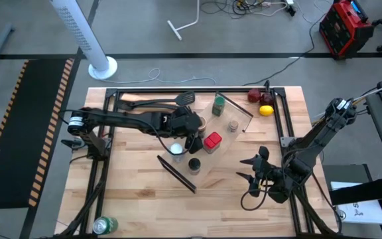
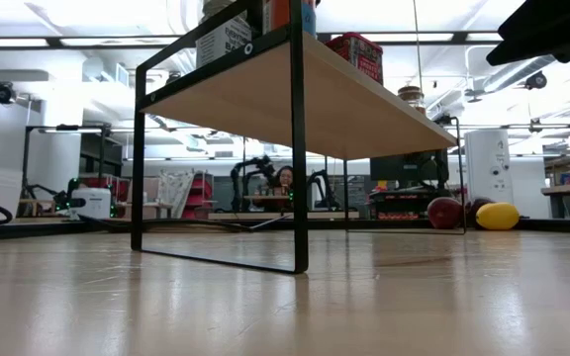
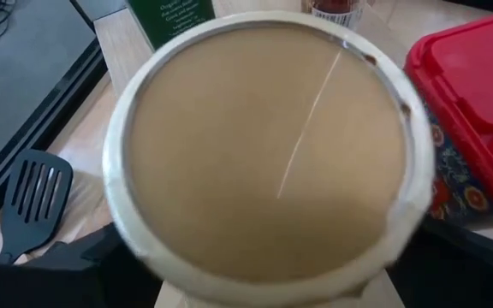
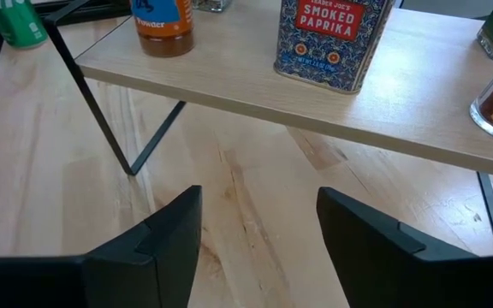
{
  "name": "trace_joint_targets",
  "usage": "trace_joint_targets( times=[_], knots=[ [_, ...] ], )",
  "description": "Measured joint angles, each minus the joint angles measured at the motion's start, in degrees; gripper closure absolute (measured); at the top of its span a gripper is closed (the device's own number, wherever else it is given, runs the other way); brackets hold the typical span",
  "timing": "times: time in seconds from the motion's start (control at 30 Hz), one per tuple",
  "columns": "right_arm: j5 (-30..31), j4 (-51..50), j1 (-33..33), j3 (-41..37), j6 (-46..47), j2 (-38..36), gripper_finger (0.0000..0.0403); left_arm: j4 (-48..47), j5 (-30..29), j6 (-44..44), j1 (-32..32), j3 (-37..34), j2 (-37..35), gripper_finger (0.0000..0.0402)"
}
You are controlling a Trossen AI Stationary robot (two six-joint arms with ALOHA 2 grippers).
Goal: Shelf spices
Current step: Put the golden seasoning bottle on the shelf, then return to Home Position
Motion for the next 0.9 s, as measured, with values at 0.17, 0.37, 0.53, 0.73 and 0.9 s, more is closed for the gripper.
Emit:
trace_joint_targets(
  times=[0.17,0.37,0.53,0.73,0.9],
  knots=[
    [0.03,0.0,0.0,0.0,0.0,0.0,0.0187,-0.77,0.94,-0.39,-0.39,0.0,-0.74,0.005],
    [0.09,0.02,0.01,0.0,0.0,0.0,0.0189,-1.95,0.98,-0.82,-1.31,0.0,-1.33,0.0047],
    [0.09,0.11,0.02,0.0,0.0,0.0,0.0194,-2.17,0.98,-1.15,-1.75,0.0,-2.53,0.005],
    [0.14,0.17,0.0,0.0,-0.01,0.0,0.0187,-3.54,0.92,-1.48,-1.75,0.02,-4.4,0.0049],
    [1.89,0.22,0.01,0.0,-1.17,0.0,0.018,-5.82,0.9,-1.77,-1.75,0.02,-5.76,0.0053]
  ],
)
